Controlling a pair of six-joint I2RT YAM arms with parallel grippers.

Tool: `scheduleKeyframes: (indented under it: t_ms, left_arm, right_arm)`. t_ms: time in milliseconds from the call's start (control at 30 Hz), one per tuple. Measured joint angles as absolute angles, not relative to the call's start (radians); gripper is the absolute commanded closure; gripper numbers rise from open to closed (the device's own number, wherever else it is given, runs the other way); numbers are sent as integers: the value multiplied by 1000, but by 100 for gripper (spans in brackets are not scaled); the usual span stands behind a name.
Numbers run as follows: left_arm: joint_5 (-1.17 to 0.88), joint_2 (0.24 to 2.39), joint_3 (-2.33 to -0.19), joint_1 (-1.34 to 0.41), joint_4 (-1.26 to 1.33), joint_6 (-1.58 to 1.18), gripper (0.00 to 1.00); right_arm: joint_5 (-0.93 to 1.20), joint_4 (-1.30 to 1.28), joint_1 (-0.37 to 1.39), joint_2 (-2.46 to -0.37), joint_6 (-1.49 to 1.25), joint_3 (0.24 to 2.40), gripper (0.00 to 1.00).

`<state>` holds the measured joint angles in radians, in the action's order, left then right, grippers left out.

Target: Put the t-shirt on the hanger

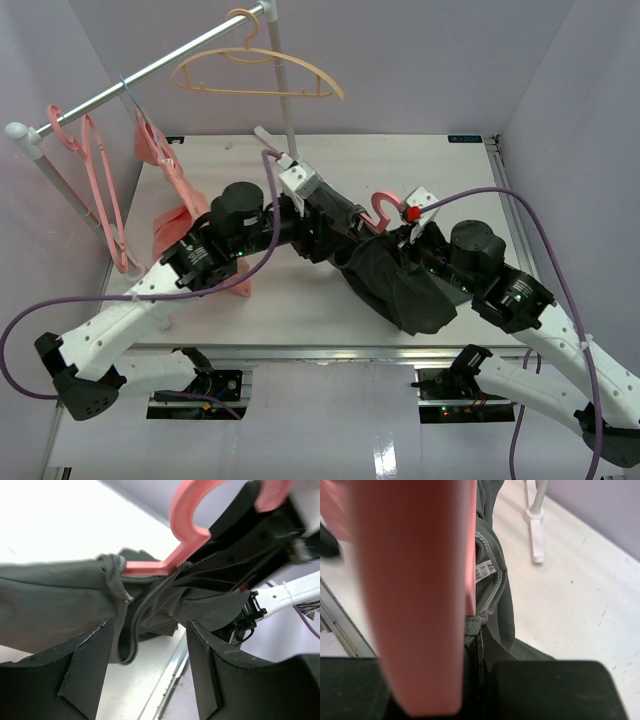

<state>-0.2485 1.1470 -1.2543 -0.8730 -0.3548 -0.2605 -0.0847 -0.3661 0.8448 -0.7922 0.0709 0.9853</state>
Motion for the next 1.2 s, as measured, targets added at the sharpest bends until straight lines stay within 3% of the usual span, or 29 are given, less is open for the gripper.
scheduleKeyframes:
  t_ms: [200, 433, 767, 1200]
  left_arm:
    - [-214, 1025, -1423, -873, -423, -57, 30]
    - [-167, 943, -1465, -873, -518, 196, 32]
    - [-318, 1054, -1477, -873, -657, 497, 25]
    - [-483, 1133, -1456, -873, -816, 627, 23]
  right_arm:
    - [13, -379, 845, -676, 99, 986, 92]
    - [141, -422, 845, -579, 101, 973, 92]
    - [250, -498, 845, -657, 115, 974, 92]
    - [288, -522, 845, -673, 143, 984, 92]
